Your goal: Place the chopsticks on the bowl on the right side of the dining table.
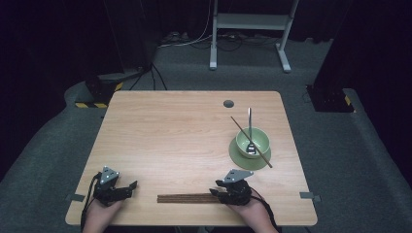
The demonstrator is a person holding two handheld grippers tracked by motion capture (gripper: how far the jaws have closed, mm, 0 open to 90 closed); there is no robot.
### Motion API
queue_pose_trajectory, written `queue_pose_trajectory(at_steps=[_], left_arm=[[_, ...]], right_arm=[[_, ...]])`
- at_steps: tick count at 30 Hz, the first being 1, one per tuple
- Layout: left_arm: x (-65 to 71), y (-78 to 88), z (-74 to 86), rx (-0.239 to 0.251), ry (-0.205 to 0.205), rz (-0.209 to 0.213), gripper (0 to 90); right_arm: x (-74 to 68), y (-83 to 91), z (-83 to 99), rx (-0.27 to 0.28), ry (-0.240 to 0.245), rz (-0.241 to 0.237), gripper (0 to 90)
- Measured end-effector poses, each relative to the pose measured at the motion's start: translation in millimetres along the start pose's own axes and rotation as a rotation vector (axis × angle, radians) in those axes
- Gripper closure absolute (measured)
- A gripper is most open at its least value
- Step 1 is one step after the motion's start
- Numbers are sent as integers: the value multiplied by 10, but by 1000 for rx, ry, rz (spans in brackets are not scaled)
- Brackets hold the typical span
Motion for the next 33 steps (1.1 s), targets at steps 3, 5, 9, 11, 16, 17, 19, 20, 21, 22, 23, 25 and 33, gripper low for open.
queue_pose_trajectory(at_steps=[3, 5, 9, 11, 16, 17, 19, 20, 21, 22, 23, 25, 33], left_arm=[[1, 0, 0, 0, 0, -1, 171], [0, 0, 0, 0, 0, 0, 171], [1, 1, 0, -1, 0, -1, 172], [0, 0, 0, 0, 0, 0, 171], [2, -1, 0, 1, 1, -1, 172], [0, 0, 0, 0, 0, 0, 172], [1, 0, 0, 0, 0, 0, 172], [1, 1, 0, 0, 0, -1, 172], [1, 1, 0, 0, 0, -1, 172], [1, 1, 0, 0, 0, -1, 172], [2, 0, 0, 1, 2, -1, 172], [0, 0, 1, 1, -1, -1, 172], [0, 0, 1, 1, -1, -1, 172]], right_arm=[[-13, -6, -2, -11, 7, -7, 600], [-11, -7, -1, -16, 2, -12, 617], [-1, -13, 7, -28, -1, -19, 639], [-6, -13, 3, -31, 1, -23, 646], [-21, -19, -3, -41, 13, -20, 665], [-24, -18, -5, -41, 14, -20, 667], [-29, -15, -5, -43, 20, -19, 674], [-25, -15, -4, -45, 22, -16, 678], [-18, -15, -2, -46, 20, -16, 679], [-15, -14, -2, -46, 13, -20, 681], [-14, -14, -1, -46, 12, -20, 684], [-14, -11, -1, -47, 18, -19, 689], [5, -4, 1, -42, 11, -3, 691]])
Point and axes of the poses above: each handheld gripper's, and its own axes: y roughly backward along the jaws, z roughly out of its underside, x roughly to its right, the point moved 1 cm from there along -y, roughly forward along the jaws, and after that the axes turned 1 degree about -x, right-handed, at the moved point
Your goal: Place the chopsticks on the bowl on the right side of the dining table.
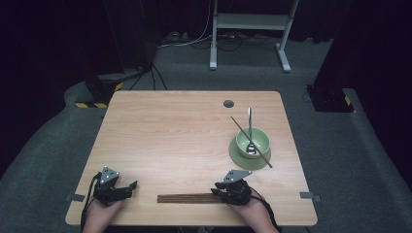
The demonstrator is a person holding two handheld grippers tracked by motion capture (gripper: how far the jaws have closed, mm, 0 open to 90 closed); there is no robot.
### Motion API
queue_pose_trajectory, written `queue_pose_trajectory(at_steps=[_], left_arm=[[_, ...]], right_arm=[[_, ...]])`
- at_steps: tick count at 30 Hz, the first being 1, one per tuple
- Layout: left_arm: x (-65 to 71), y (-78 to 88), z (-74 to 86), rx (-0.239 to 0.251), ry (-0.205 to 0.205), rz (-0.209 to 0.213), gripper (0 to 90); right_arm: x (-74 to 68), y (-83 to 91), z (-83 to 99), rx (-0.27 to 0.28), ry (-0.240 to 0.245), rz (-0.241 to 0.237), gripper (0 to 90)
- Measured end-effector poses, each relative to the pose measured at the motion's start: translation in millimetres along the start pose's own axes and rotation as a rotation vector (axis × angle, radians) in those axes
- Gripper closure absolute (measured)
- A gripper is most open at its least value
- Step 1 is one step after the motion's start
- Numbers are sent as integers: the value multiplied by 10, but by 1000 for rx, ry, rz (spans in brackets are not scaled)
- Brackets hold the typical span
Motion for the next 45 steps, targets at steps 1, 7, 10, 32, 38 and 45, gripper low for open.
queue_pose_trajectory(at_steps=[1, 7, 10, 32, 38, 45], left_arm=[[0, 0, 0, 0, 0, 0, 172], [0, 0, 0, 0, 0, 0, 172], [0, 0, 0, 0, 0, 0, 172], [0, 1, 1, 1, 1, -1, 173], [1, 1, 1, 1, 1, -1, 174], [1, 1, 1, 2, 1, -2, 175]], right_arm=[[2, 1, 1, 0, 1, 1, 691], [-23, 3, -7, 2, 13, -26, 702], [-41, -11, -10, -8, 24, -35, 719], [131, 55, 53, -15, -27, 16, 752], [202, 87, 73, -8, -43, 42, 767], [249, 113, 91, -2, -54, 64, 785]])
Point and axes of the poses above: each handheld gripper's, and its own axes: y roughly backward along the jaws, z roughly out of its underside, x roughly to its right, the point moved 1 cm from there along -y, roughly forward along the jaws, and after that the axes turned 1 degree about -x, right-handed, at the moved point
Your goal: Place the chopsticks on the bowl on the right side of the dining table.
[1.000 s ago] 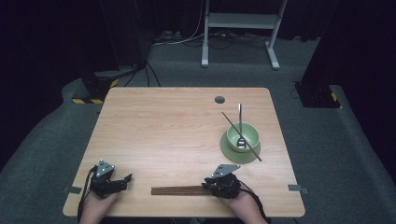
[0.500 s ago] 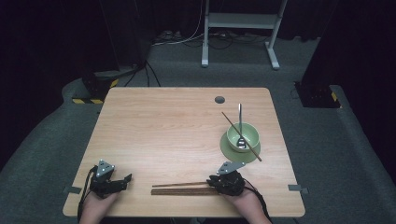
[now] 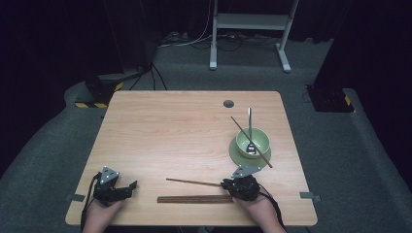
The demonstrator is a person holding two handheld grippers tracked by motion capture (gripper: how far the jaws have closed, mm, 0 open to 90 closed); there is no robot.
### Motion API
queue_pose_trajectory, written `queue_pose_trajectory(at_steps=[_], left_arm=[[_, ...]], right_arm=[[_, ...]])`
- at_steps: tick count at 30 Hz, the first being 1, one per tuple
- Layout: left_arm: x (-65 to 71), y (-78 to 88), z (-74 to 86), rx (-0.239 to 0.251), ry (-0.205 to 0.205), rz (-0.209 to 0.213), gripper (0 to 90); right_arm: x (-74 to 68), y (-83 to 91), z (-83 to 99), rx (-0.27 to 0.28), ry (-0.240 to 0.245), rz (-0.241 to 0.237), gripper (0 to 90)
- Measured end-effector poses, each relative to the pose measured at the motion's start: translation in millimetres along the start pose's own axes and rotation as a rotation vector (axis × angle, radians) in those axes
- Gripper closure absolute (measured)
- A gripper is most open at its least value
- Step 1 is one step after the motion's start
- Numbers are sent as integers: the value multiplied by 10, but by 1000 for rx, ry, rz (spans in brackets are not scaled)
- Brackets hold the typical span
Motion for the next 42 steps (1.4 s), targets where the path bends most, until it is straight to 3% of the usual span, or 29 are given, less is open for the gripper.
queue_pose_trajectory(at_steps=[16, 21, 24, 30, 42], left_arm=[[-1, 0, 0, 0, 3, -2, 175], [0, 0, 0, 0, 2, -4, 175], [0, 0, 0, 0, 2, -4, 175], [0, 0, 0, 0, 3, -3, 175], [-3, 0, 0, -1, 9, -15, 170]], right_arm=[[57, 41, 24, 21, -19, 86, 830], [70, 44, 30, 25, -23, 88, 831], [60, 48, 35, 24, -20, 88, 771], [56, 51, 47, 23, -17, 87, 746], [29, 42, 61, 5, 0, 103, 828]])
Point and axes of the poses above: each handheld gripper's, and its own axes: y roughly backward along the jaws, z roughly out of its underside, x roughly to its right, the point moved 1 cm from there along -y, roughly forward along the jaws, and after that the axes turned 1 degree about -x, right-handed, at the moved point
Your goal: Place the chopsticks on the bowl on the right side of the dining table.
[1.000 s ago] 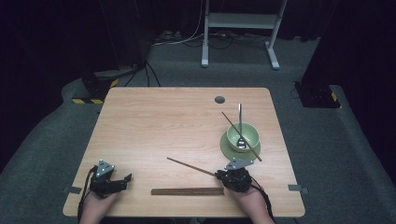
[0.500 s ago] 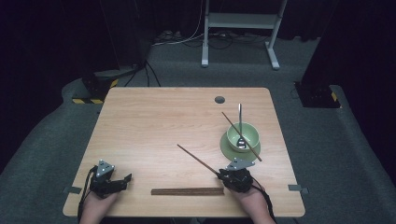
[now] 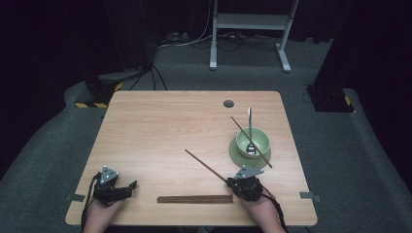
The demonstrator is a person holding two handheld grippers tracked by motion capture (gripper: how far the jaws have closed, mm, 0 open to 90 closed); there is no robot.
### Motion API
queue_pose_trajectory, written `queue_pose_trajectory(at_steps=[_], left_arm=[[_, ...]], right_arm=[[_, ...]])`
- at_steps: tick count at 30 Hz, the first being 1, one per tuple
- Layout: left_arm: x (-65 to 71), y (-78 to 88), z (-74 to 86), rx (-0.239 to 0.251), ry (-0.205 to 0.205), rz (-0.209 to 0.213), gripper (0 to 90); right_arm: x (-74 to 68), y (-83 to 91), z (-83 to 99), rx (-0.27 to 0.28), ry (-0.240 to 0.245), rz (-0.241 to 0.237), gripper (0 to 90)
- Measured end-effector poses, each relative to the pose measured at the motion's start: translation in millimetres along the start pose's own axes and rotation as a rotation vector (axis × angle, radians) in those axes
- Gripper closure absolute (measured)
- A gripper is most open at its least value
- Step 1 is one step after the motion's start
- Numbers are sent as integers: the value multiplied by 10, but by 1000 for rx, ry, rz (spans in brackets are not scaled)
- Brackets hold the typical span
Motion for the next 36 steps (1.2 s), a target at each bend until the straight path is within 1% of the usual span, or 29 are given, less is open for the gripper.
queue_pose_trajectory(at_steps=[1, 6, 8, 12, 17, 22, 28, 31, 34, 36], left_arm=[[-1, 0, 0, 0, 3, -2, 170], [-5, -1, 0, -1, 5, 2, 170], [-5, -1, 0, -1, 4, 2, 169], [-3, 0, 0, -1, 4, 0, 170], [-3, 0, 0, 0, 3, 0, 170], [-1, 1, 1, 1, 1, -2, 172], [0, 3, 3, 1, 3, -2, 172], [-1, 3, 3, 0, 2, -2, 172], [1, 4, 4, 1, 3, -4, 172], [1, 3, 4, 1, 5, -3, 171]], right_arm=[[-11, 1, -3, -3, -1, 2, 829], [-79, -21, -36, -15, 33, 20, 832], [-91, -36, -46, -11, 37, 24, 832], [-130, -43, -38, -4, 70, 45, 832], [-122, -43, -39, -3, 51, 38, 832], [-113, -46, -34, 5, 51, 31, 824], [-91, -52, -28, 15, 38, 9, 772], [-80, -53, -27, 17, 34, 7, 716], [-57, -36, -10, 18, 20, 2, 711], [-51, -25, 5, 21, 24, 0, 725]])
Point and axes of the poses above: each handheld gripper's, and its own axes: y roughly backward along the jaws, z roughly out of its underside, x roughly to its right, the point moved 1 cm from there along -y, roughly forward along the jaws, and after that the axes turned 1 degree about -x, right-handed, at the moved point
